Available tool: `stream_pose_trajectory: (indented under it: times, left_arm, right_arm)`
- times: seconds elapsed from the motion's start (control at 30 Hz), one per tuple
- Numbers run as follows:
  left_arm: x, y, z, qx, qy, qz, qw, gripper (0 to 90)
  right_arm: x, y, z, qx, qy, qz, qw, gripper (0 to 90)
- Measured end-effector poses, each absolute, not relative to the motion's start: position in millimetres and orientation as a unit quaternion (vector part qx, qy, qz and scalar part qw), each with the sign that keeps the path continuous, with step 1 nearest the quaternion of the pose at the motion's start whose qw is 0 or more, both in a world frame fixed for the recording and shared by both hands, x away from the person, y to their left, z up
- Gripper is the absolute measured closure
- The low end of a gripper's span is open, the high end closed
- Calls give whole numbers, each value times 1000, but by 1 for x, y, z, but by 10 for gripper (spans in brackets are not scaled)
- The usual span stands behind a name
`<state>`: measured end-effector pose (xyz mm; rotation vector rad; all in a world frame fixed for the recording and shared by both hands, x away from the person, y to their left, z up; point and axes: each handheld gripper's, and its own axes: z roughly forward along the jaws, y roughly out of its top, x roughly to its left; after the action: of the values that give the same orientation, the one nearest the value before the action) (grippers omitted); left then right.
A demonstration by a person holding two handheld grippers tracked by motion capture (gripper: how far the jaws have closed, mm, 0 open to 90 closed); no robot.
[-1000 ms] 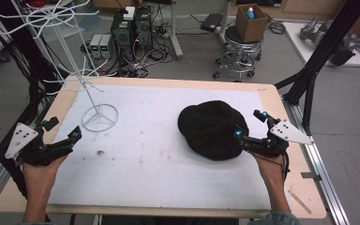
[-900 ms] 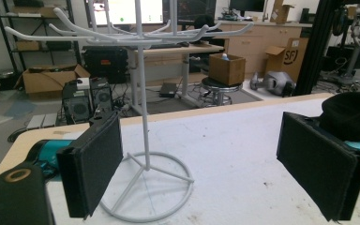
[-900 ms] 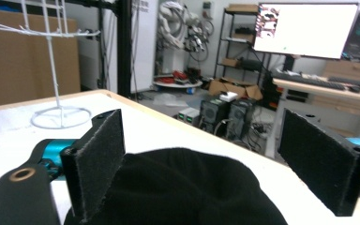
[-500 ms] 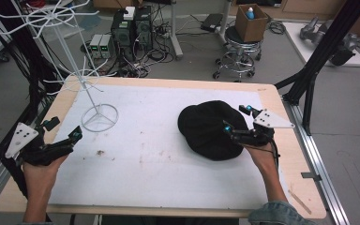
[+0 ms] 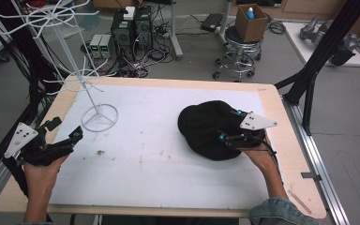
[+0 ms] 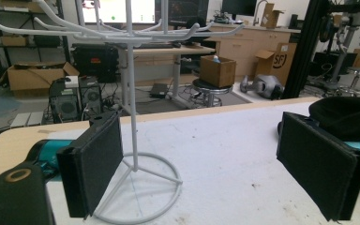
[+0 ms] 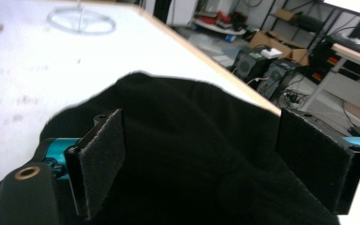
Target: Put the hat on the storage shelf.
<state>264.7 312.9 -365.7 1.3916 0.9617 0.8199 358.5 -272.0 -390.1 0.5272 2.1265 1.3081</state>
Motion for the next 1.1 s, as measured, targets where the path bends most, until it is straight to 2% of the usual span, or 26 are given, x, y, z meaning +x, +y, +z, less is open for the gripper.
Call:
stream_pose_trajectory:
  times: [0.57, 0.7, 0.9, 1.1]
  left_arm:
    - [266, 314, -368, 589, 417, 335, 606, 152]
    - [266, 314, -368, 590, 417, 336, 605, 151]
    - [266, 313, -368, 590, 417, 334, 606, 153]
    - [266, 313, -368, 589, 417, 335, 606, 153]
  right_arm:
    - [370, -264, -402, 181, 831, 423, 313, 172]
    - [371, -258, -404, 165, 843, 391, 331, 257]
    - [375, -249, -404, 143, 855, 368, 336, 310]
    - [379, -241, -401, 125, 872, 355, 313, 483]
